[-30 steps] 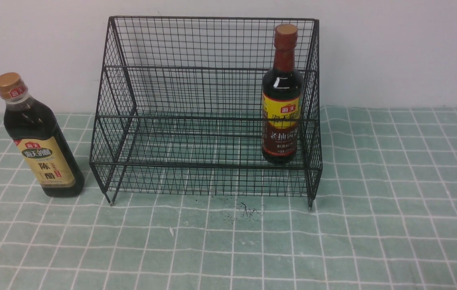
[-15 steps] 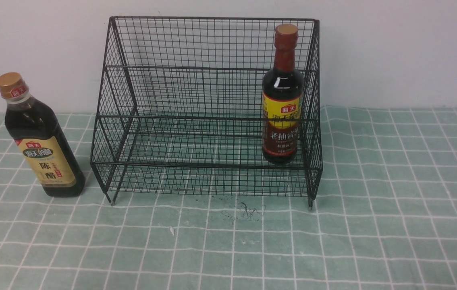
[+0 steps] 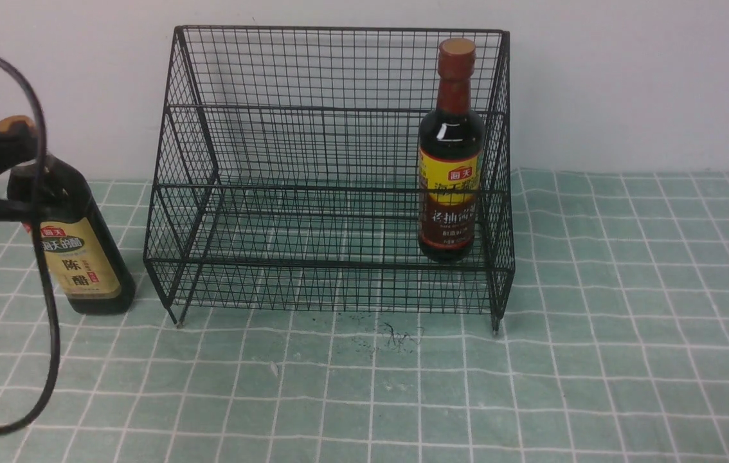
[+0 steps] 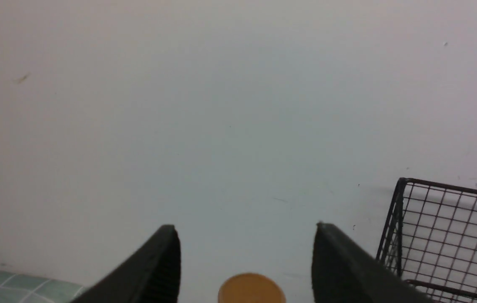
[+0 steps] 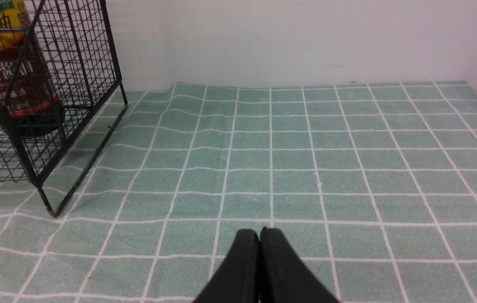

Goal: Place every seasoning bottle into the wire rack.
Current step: Use the left arm to grab the condiment bottle closest to it, then use the left arm to put the condiment bottle back on the shelf

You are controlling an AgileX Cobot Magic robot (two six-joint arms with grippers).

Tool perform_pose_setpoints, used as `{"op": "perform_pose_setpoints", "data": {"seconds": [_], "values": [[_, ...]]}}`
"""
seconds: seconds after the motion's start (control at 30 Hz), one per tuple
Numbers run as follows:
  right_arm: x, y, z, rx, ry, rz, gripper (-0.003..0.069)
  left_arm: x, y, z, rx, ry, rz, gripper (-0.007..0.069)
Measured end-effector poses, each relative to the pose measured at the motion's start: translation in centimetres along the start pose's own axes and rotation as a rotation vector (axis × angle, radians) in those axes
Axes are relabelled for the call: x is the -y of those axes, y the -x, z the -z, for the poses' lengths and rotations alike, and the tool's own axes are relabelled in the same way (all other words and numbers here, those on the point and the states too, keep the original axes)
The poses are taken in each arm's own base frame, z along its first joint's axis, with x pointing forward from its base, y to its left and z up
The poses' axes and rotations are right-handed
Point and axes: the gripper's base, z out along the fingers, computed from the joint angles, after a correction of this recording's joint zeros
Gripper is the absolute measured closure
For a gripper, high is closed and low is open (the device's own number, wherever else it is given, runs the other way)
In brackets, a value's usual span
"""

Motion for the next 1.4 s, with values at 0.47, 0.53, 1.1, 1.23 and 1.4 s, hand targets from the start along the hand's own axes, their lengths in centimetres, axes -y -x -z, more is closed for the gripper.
{"op": "perform_pose_setpoints", "data": {"seconds": [0.47, 0.53, 1.1, 1.23, 1.4], "values": [[0.0, 0.0, 0.0, 0.000, 0.000, 0.000, 0.0673, 0.2, -4.0, -7.0, -0.165, 0.049, -0.027, 0.0197], [0.0, 0.0, 0.0, 0.000, 0.000, 0.000, 0.0673, -0.1, -4.6, -7.3, -0.182, 0.062, -0.027, 0.0197], [0.0, 0.0, 0.0, 0.000, 0.000, 0.000, 0.0673, 0.2, -5.4, -7.6, -0.305, 0.005, -0.103, 0.0305], [0.0, 0.0, 0.0, 0.000, 0.000, 0.000, 0.0673, 0.9, -3.2, -7.2, -0.338, -0.045, -0.135, 0.0318], [0.0, 0.0, 0.0, 0.000, 0.000, 0.000, 0.0673, 2.3, 4.5, -6.7, -0.201, -0.103, -0.076, 0.0320]]}}
